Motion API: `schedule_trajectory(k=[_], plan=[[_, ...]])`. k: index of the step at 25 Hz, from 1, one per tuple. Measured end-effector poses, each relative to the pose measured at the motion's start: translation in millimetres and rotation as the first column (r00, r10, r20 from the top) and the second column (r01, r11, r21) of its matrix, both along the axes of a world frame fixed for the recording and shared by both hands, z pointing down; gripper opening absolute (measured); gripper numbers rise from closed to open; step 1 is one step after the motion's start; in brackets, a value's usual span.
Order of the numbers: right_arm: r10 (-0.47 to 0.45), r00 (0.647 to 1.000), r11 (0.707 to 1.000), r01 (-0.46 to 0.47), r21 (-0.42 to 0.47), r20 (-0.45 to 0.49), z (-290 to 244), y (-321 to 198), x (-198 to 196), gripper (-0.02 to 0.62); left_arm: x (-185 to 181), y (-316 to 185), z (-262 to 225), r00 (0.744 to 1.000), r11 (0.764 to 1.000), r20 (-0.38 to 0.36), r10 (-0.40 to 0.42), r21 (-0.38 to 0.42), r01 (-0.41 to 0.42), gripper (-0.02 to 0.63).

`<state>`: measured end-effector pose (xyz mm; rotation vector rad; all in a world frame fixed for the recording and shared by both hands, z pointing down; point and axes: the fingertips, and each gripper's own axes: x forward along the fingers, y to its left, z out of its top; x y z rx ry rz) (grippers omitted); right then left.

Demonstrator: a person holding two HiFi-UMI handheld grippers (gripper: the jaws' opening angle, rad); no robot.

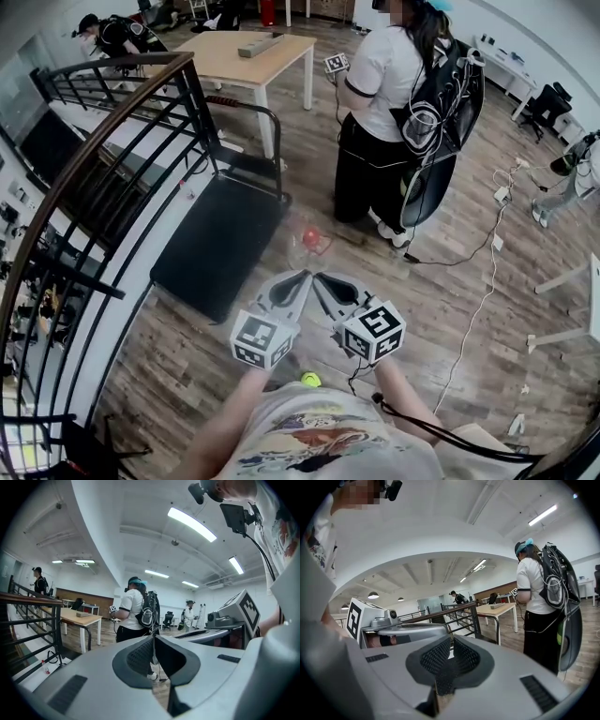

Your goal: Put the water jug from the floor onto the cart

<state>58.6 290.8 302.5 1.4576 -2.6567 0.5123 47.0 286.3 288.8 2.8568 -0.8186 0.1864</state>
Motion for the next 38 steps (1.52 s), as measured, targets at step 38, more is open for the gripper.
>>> schedule_trajectory(k=[38], plan=[[0.056,0.997,0.997,-0.059,-0.05,-0.058,30,-177,11,0.029,10,-174,34,0.998,0.997,0.006,0.056,-0.052,-0.055,0.012]])
